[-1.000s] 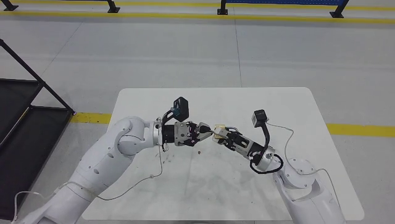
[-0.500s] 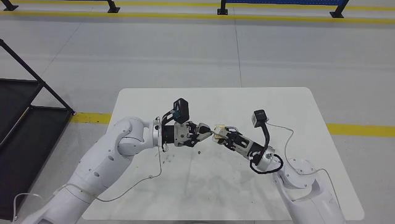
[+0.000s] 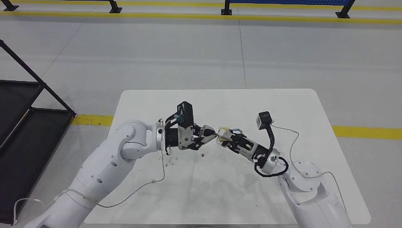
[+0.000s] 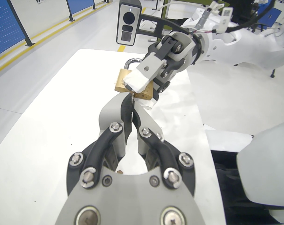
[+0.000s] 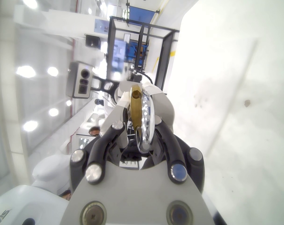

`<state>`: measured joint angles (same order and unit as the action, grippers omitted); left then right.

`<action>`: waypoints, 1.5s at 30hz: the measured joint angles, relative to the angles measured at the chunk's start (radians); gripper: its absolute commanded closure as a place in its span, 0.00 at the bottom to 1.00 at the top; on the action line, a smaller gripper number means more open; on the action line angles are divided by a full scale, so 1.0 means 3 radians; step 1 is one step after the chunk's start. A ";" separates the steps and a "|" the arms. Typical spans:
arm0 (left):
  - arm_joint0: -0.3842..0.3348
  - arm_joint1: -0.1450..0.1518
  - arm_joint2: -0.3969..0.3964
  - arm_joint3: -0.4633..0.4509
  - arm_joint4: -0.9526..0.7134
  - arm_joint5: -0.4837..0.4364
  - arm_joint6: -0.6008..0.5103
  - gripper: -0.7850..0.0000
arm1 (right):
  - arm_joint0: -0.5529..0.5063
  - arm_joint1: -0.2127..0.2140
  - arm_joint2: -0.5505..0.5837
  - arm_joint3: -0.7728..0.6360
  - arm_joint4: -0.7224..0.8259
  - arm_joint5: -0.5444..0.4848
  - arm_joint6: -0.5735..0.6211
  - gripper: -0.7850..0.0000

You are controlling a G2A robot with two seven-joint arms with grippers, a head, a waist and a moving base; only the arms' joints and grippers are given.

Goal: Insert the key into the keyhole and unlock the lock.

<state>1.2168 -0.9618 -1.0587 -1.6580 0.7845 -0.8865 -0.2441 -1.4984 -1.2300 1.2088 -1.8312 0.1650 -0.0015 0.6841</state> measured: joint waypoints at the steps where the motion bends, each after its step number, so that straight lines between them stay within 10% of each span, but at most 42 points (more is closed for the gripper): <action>1: 0.0004 -0.0001 -0.0001 -0.0002 0.0017 0.0001 0.0013 1.00 | 0.0000 0.0000 0.0000 0.0000 0.0000 0.0000 0.0000 1.00; 9: 0.0016 -0.0008 -0.0019 0.0000 0.0083 -0.0001 0.0078 1.00 | 0.0000 0.0000 0.0000 0.0000 0.0000 0.0000 0.0000 1.00; 12: 0.0028 -0.0010 -0.0041 -0.0001 0.0109 0.0026 0.0115 0.00 | 0.0000 0.0000 0.0000 0.0000 0.0000 0.0000 0.0000 1.00; 36: 0.0715 0.0159 -0.1121 -0.0250 -0.0191 0.0078 0.0331 0.00 | 0.0000 0.0000 0.0000 0.0000 0.0000 0.0000 0.0000 1.00; 45: 0.0728 0.0161 -0.1140 -0.0246 -0.0213 0.0073 0.0336 0.00 | 0.0000 0.0000 0.0000 0.0000 0.0000 0.0000 0.0000 1.00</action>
<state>1.4351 -0.9136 -1.4009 -1.7319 0.7208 -0.8647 -0.1433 -1.4985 -1.2301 1.2088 -1.8312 0.1650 -0.0015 0.6841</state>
